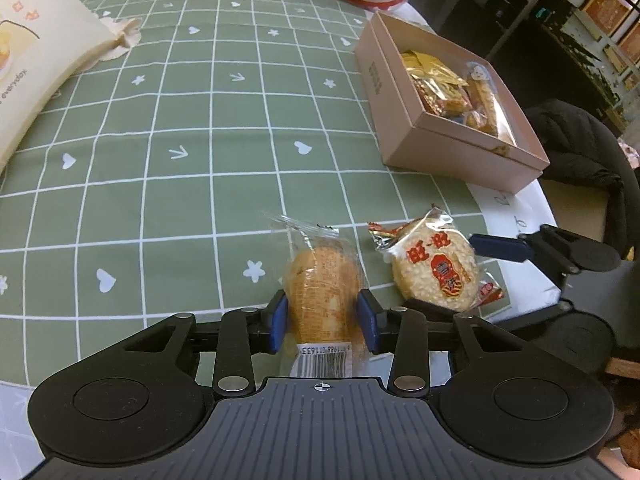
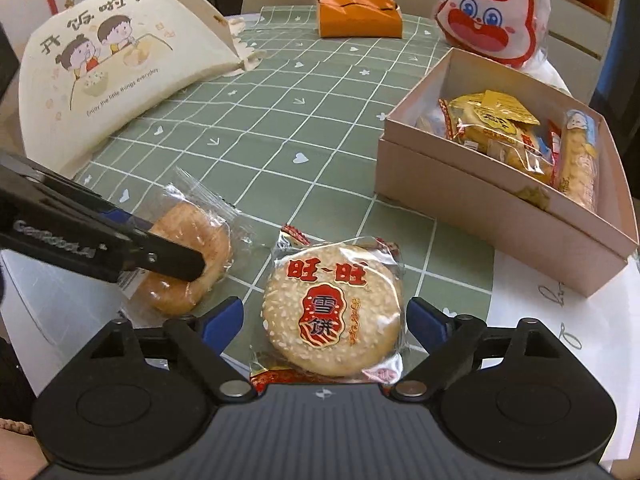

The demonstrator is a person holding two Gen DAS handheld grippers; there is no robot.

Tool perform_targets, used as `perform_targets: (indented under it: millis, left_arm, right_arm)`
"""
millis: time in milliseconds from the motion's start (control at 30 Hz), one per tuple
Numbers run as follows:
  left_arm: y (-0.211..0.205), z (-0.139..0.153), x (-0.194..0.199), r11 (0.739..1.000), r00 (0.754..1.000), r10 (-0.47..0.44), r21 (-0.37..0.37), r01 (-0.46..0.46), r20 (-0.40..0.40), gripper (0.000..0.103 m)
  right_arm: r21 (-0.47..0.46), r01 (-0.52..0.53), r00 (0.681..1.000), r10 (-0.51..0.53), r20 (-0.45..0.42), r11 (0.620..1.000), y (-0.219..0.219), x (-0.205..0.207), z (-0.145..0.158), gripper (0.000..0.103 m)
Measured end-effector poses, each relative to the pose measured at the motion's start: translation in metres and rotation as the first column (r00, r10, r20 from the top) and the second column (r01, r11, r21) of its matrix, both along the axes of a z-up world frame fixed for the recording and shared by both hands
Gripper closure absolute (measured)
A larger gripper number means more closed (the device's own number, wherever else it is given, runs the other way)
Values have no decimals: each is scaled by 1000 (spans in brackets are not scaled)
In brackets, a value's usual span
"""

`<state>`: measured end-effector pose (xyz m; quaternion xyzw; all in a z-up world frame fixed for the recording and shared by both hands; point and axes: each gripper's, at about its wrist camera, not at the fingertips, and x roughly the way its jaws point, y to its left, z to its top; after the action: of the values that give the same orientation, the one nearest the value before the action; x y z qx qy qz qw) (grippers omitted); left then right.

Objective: Organize snacks

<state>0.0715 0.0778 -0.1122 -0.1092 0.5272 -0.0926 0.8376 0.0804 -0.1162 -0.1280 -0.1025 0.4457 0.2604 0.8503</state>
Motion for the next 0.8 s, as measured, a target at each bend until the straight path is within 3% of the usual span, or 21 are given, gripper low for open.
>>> perform_targets:
  millis: [233, 433, 800]
  left_arm:
    - [0, 1, 0, 1000, 1000, 10, -23, -11, -12, 63]
    - [-8, 1, 1, 999, 1000, -3, -38, 2, -25, 64]
    - [-31, 8, 0, 996, 997, -71, -46, 70, -23, 64]
  right_arm:
    - [9, 42, 998, -41, -43, 999, -3, 13, -7, 14]
    - [-1, 12, 1000, -12, -26, 1000, -2, 10, -4, 24]
    - [-2, 77, 997, -77, 13, 997, -41, -2, 18, 25]
